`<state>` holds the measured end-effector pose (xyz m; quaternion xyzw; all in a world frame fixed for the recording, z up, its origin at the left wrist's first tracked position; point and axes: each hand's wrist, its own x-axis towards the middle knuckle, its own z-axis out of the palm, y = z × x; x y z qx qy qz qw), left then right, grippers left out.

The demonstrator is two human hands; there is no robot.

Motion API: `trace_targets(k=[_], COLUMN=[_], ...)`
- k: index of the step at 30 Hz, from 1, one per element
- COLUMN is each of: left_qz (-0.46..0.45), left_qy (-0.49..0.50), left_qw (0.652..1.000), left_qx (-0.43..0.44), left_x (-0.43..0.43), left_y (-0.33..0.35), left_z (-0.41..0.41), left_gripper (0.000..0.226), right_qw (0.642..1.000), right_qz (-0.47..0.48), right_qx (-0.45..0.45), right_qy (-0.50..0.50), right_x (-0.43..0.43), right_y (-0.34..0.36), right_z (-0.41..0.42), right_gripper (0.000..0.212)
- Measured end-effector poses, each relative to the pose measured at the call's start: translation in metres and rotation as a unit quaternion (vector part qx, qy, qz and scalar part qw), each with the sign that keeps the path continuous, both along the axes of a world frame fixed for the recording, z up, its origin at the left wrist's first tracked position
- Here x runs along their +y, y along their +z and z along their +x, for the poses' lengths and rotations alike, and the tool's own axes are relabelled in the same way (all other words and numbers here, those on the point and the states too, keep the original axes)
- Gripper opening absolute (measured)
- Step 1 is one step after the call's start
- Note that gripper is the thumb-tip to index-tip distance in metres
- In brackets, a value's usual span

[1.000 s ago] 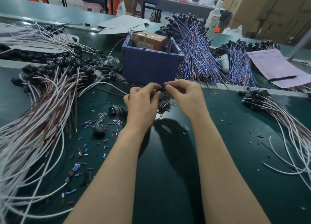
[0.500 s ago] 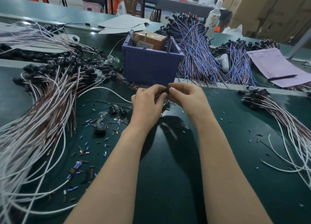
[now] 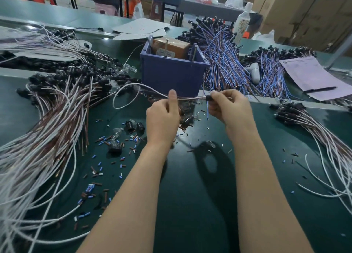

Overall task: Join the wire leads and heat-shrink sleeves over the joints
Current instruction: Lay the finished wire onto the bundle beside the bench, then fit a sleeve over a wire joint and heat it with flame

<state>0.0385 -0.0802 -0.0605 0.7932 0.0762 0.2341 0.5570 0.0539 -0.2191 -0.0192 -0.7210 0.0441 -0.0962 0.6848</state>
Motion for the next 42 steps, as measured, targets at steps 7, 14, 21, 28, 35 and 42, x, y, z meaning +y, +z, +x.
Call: trace_targets(k=[7,14,21,28,35,42], left_qz=[-0.309,-0.016,0.023,0.005,-0.469,-0.526], left_qy=[-0.067,-0.09,-0.093,-0.118,-0.035,-0.04], left_qw=[0.949,0.994,0.994,0.993,0.881,0.842], left_qx=[0.017,-0.065,-0.043,-0.025,0.055,0.115], left_x=[0.01,0.007,0.002,0.002,0.023,0.041], left_y=[0.006,0.011,0.008,0.004,0.029,0.037], left_z=[0.01,0.004,0.004,0.004,0.006,0.021], left_gripper=[0.022,0.02,0.024,0.02,0.024,0.038], right_qw=[0.894,0.97,0.979,0.974,0.978,0.925], right_qz=[-0.31,-0.198,-0.146,-0.17,-0.145,-0.203], right_qx=[0.137,-0.063,-0.107,-0.074,-0.079,0.067], right_qy=[0.294,0.124,0.088,0.13,0.124,0.314], right_x=[-0.001,0.032,0.065,0.055,0.039,0.027], right_y=[0.011,0.033,0.038,0.01,0.008,0.001], right_z=[-0.018,0.005,0.017,0.008,0.014,0.014], right_gripper=[0.006,0.039,0.017,0.012,0.015,0.017])
